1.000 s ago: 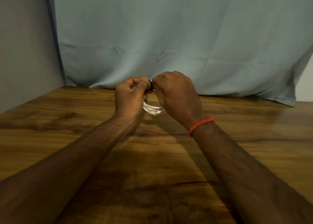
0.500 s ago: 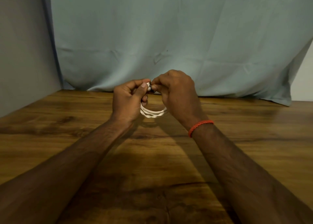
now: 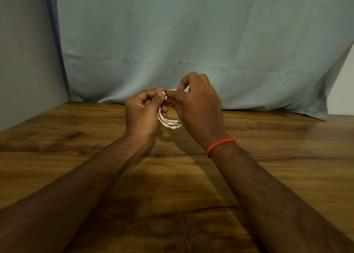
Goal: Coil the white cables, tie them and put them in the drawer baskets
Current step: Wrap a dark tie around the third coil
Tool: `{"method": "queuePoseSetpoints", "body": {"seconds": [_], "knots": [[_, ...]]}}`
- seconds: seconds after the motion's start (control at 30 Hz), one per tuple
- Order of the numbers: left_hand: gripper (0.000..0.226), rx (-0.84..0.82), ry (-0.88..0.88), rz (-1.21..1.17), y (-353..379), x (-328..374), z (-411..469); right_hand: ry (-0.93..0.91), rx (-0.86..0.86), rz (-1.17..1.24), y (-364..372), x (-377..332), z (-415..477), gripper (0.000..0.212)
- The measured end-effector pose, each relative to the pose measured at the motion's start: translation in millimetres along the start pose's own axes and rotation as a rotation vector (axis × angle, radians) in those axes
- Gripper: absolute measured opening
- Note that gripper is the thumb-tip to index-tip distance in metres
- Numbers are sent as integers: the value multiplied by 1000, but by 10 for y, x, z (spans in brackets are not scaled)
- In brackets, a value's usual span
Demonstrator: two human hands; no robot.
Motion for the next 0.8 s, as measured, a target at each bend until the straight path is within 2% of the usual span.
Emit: {"method": "queuePoseSetpoints", "body": {"seconds": [0.2, 0.3, 0.43, 0.5, 0.63, 0.8], "knots": [[11, 37, -102, -66, -1, -51, -33, 14, -56, -21, 41, -37, -9, 13], [10, 15, -114, -44, 4, -64, -43, 45, -126, 76, 156, 11, -6, 19], [8, -21, -76, 16, 26, -27, -54, 353, -47, 475, 223, 297, -70, 6], [9, -25, -62, 29, 34, -11, -56, 443, -22, 545, 235, 359, -86, 4], [17, -32, -60, 22, 40, -18, -78, 444, -46, 600, 268, 319, -92, 5], [19, -29, -60, -28, 53, -4, -106, 357, -90, 488, 240, 184, -55, 15]]}}
Point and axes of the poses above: each hand's wrist, its own z-axis towards the middle knuckle, its own y-axis out of the palm, x = y × z, the point moved 7 cm from there along z, towards the middle knuckle, and after that the axes turned 1 degree about y, right-handed, at the moved point
